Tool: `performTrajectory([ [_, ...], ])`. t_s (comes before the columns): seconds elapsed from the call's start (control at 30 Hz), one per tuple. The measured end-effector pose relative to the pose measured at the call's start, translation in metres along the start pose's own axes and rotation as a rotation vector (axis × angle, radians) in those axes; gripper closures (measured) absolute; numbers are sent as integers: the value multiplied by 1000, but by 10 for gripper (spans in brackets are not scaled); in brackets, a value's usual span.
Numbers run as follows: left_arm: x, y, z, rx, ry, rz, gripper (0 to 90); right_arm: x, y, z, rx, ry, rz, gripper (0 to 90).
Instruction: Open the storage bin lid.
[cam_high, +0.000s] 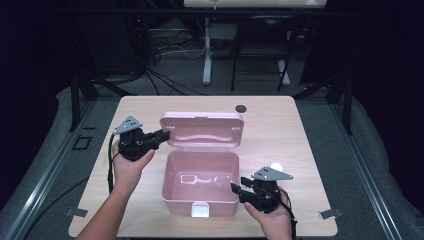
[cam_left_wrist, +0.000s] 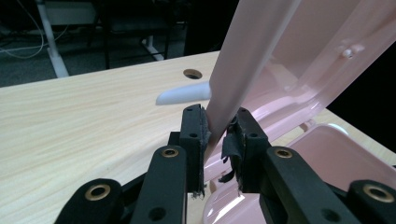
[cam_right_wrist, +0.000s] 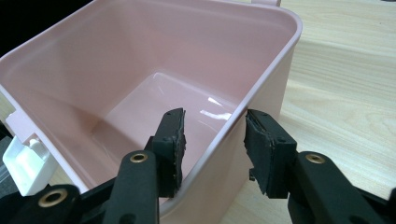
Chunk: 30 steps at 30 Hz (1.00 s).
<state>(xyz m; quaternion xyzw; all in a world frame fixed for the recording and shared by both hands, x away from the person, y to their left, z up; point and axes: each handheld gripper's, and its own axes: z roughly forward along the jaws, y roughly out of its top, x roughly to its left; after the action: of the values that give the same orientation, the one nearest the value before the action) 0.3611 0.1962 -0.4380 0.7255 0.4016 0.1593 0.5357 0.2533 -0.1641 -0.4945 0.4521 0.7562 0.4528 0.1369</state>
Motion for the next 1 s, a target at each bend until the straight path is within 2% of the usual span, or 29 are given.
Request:
performTrajectory([
  [1.0,11,-8,20,54,31,-42,803,-1,-1,1,-4,10,11,571],
])
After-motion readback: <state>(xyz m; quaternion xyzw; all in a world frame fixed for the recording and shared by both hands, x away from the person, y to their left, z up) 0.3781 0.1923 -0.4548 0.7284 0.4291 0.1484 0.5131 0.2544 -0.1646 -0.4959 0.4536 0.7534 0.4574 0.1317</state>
